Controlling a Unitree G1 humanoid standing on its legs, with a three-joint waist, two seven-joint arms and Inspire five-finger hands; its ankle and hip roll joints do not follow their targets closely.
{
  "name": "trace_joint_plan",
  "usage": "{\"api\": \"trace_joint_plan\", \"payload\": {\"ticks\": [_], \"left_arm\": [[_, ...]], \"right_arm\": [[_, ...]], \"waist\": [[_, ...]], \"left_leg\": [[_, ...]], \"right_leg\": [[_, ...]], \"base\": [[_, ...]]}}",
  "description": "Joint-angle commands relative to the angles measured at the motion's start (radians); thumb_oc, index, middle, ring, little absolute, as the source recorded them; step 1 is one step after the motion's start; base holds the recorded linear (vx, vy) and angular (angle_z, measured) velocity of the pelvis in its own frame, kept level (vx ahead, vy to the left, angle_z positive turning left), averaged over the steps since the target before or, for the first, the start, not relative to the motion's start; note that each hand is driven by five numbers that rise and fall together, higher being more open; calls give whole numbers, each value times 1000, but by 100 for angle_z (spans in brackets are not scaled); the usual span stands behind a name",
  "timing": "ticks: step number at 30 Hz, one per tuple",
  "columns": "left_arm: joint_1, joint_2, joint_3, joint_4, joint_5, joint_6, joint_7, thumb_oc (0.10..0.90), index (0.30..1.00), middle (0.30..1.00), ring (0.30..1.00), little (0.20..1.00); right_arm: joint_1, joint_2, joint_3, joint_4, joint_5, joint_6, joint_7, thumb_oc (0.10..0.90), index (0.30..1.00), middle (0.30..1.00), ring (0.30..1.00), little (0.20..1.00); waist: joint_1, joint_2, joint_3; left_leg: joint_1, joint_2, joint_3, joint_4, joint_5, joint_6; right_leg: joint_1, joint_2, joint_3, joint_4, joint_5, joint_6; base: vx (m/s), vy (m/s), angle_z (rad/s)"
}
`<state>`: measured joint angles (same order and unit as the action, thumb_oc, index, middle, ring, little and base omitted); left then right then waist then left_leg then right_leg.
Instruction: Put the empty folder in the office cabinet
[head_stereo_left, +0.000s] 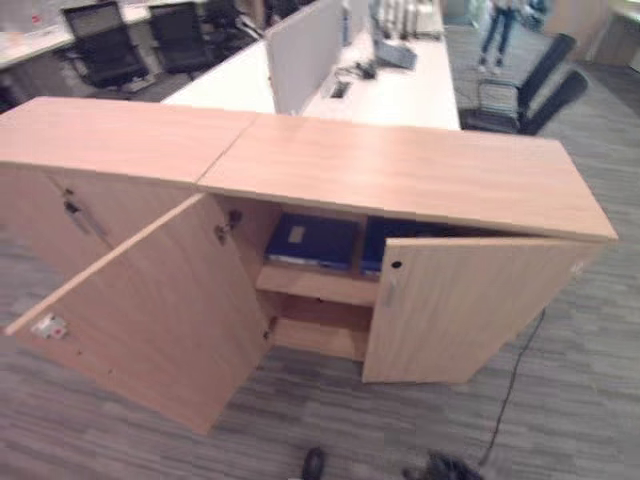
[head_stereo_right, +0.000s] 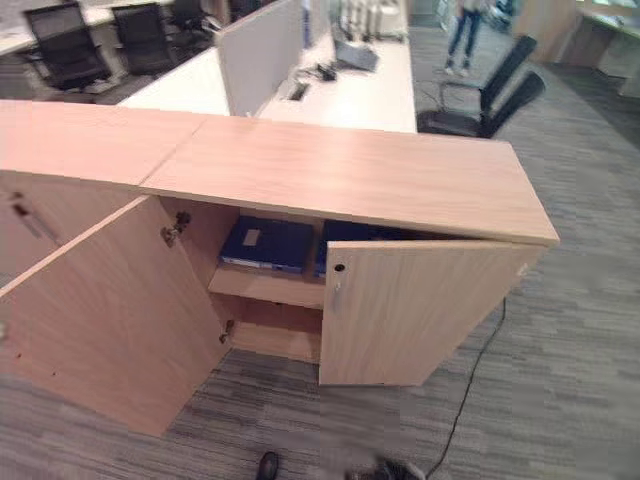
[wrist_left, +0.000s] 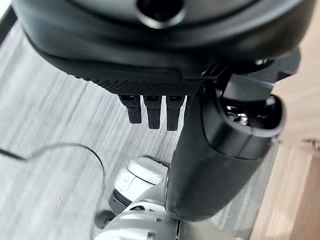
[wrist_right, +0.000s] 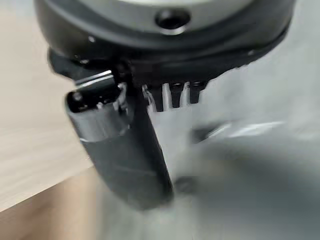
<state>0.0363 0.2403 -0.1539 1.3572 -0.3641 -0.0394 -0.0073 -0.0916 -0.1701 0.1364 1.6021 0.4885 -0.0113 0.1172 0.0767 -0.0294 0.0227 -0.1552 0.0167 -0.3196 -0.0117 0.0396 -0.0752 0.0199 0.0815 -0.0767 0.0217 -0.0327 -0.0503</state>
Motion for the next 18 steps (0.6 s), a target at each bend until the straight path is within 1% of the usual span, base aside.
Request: {"api": "trace_joint_plan", "payload": {"ticks": [1,2,3,4,5,6,7,8,9,10,11,12,13,14,15,16,17,18], "left_arm": [[-97,-37,25,4,-98,-5,-29,800,900,900,900,900],[-96,-43,21,-11,-121,-4,-31,800,900,900,900,900],[-98,-56,28,-40,-173,-14,-28,800,900,900,900,900],[-96,-66,37,-61,-200,-20,-29,800,900,900,900,900],[-91,-66,43,-78,-209,-20,-26,800,900,900,900,900],[-85,-64,50,-91,-202,-22,-24,800,900,900,900,900],[-82,-59,56,-94,-191,-23,-19,800,900,900,900,900],[-79,-52,63,-97,-181,-28,-15,800,900,900,900,900],[-79,-52,63,-97,-181,-28,-15,800,900,900,900,900],[-77,-47,69,-96,-164,-30,-12,800,900,900,900,900],[-71,-35,80,-92,-132,-35,-6,800,900,900,900,900],[-66,-21,92,-100,-113,-39,3,800,900,900,900,900],[-65,-21,92,-100,-113,-39,3,800,900,900,900,900],[-59,7,106,-132,-90,-44,13,800,900,900,900,900],[-59,7,106,-132,-90,-44,13,800,900,900,900,900],[-57,44,127,-192,-86,-49,30,800,900,900,900,900],[-59,63,136,-234,-84,-51,38,800,900,900,900,900],[-48,105,160,-341,-76,-54,55,800,900,900,900,900]], "right_arm": [[-9,-34,57,-122,-141,20,-89,800,900,900,900,900],[-9,-37,48,-115,-135,22,-95,800,900,900,900,900],[-9,-45,31,-127,-112,11,-101,800,900,900,900,900],[-8,-51,29,-140,-100,8,-103,800,900,900,900,900],[-8,-52,27,-146,-90,5,-112,800,900,900,900,900],[-9,-50,26,-151,-74,2,-116,800,900,900,900,900],[-11,-49,26,-153,-62,-1,-120,800,900,900,900,900],[-13,-49,25,-155,-50,-3,-122,800,900,900,900,900],[-13,-49,25,-155,-50,-3,-122,800,900,900,900,900],[-14,-47,21,-152,-44,-5,-121,800,900,900,900,900],[-9,-53,11,-150,-44,-9,-120,800,900,900,900,900],[-7,-58,10,-153,-49,-12,-122,800,900,900,900,900],[-7,-58,10,-153,-49,-12,-122,800,900,900,900,900],[-2,-66,1,-160,-54,-19,-128,800,900,900,900,900],[-1,-66,1,-160,-54,-19,-128,800,900,900,900,900],[5,-72,-11,-173,-50,-27,-133,800,900,900,900,900],[8,-75,-19,-178,-48,-28,-137,800,900,900,900,900],[14,-86,-38,-177,-48,-26,-141,800,900,900,900,900]], "waist": [[-22,-17,27],[-18,-18,32],[-19,-22,53],[-28,-24,67],[-33,-28,71],[-33,-31,78],[-33,-33,78],[-32,-34,75],[-32,-34,75],[-31,-34,70],[-28,-31,56],[-26,-26,44],[-26,-26,44],[-21,-17,30],[-21,-17,30],[-16,-15,31],[-13,-16,35],[-3,-12,41]], "left_leg": [[107,-27,-76,-30,17,-23],[98,-26,-86,-20,17,-29],[44,-25,-30,28,23,-32],[19,4,92,45,23,-19],[8,42,223,62,16,-1],[4,77,350,98,-1,12],[7,95,409,125,-15,13],[15,101,430,141,-26,13],[15,102,430,141,-27,13],[27,104,431,146,-39,12],[60,111,424,128,-46,6],[82,114,415,105,-41,2],[83,114,414,104,-41,2],[102,121,393,66,-22,-6],[103,121,393,66,-22,-7],[100,135,395,57,1,-20],[95,148,407,59,13,-26],[104,175,430,48,30,-34]], "right_leg": [[6,-86,-30,-3,-53,111],[14,-82,-51,-8,-57,108],[24,-91,-103,-14,-65,106],[26,-96,-126,-13,-67,108],[24,-101,-141,-14,-65,109],[24,-107,-158,-14,-63,106],[24,-112,-170,-15,-62,102],[27,-115,-180,-19,-61,96],[27,-115,-180,-19,-61,96],[32,-118,-191,-24,-61,92],[43,-121,-218,-32,-62,89],[45,-120,-228,-34,-64,89],[45,-120,-229,-34,-64,89],[54,-116,-243,-37,-68,89],[54,-116,-243,-37,-68,89],[70,-115,-265,-43,-74,84],[78,-116,-276,-46,-78,82],[94,-115,-291,-54,-78,84]], "base": [[-4,-361,99],[-82,-173,111],[-121,-113,159],[-152,-68,149],[-135,-22,143],[-104,-19,94],[-79,-19,81],[-33,-14,61],[-7,-12,41],[46,-2,29],[88,13,40],[84,19,62],[100,32,69],[58,17,58],[77,47,35],[20,48,24],[31,109,37],[12,79,41]]}}
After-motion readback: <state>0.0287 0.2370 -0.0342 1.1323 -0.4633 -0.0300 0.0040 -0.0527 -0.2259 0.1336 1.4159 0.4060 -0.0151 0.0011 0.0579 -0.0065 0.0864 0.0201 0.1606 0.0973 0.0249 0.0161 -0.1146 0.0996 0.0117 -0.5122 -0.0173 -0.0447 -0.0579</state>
